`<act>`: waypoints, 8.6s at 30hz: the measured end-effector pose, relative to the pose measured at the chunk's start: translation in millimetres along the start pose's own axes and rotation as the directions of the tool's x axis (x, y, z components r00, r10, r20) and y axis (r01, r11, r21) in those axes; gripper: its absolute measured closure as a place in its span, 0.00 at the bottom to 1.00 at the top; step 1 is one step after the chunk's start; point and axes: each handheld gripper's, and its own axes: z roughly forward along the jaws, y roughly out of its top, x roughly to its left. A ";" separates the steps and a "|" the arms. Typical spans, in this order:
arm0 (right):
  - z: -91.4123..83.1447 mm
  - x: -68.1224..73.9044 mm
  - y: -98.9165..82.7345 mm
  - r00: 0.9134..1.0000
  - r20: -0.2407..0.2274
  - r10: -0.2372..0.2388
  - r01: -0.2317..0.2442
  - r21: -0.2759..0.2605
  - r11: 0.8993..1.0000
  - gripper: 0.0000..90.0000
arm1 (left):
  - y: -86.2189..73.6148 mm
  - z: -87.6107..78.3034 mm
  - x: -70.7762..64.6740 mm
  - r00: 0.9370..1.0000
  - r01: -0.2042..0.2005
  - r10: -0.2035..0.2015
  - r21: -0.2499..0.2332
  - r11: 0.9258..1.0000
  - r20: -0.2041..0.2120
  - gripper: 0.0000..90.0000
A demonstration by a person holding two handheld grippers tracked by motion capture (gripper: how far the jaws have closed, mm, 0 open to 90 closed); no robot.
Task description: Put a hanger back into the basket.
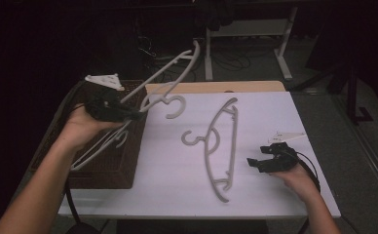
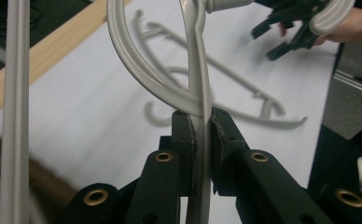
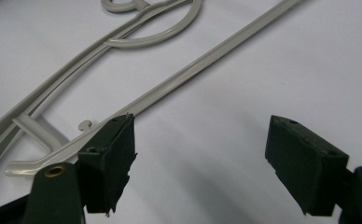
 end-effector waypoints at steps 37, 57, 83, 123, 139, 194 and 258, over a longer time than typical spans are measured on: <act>3.0 -0.1 0.8 1.000 0.007 0.003 -0.003 0.008 1.000 0.26 | -162.8 -42.0 79.9 0.959 0.275 -0.264 0.116 0.954 -0.104 0.90; 2.6 -0.2 1.8 1.000 0.008 0.006 -0.006 0.005 1.000 0.26 | -154.4 -41.3 74.2 0.952 0.265 -0.263 -0.010 0.964 -0.157 0.36; 0.3 0.2 1.4 1.000 0.005 0.002 -0.002 0.000 1.000 0.26 | -37.6 37.5 2.8 0.996 0.091 -0.092 -0.170 0.981 0.003 0.18; -0.8 -0.8 0.5 1.000 -0.004 -0.006 0.006 -0.004 1.000 0.26 | -24.9 256.6 23.1 0.989 0.109 -0.086 0.192 0.975 -0.124 1.00; -0.3 0.0 0.8 1.000 -0.002 -0.007 0.007 -0.001 1.000 0.26 | -37.8 246.5 6.9 0.994 0.089 -0.073 0.238 0.967 -0.076 1.00; 79.5 39.9 50.3 0.987 0.159 0.018 -0.051 0.210 0.976 0.75 | -83.7 179.5 -55.8 0.991 0.124 -0.122 -0.032 0.992 0.052 0.36; 131.6 3.0 108.5 0.957 0.272 0.099 -0.165 0.234 0.958 0.76 | -84.6 185.4 -53.6 0.988 0.135 -0.133 -0.022 0.991 0.078 0.36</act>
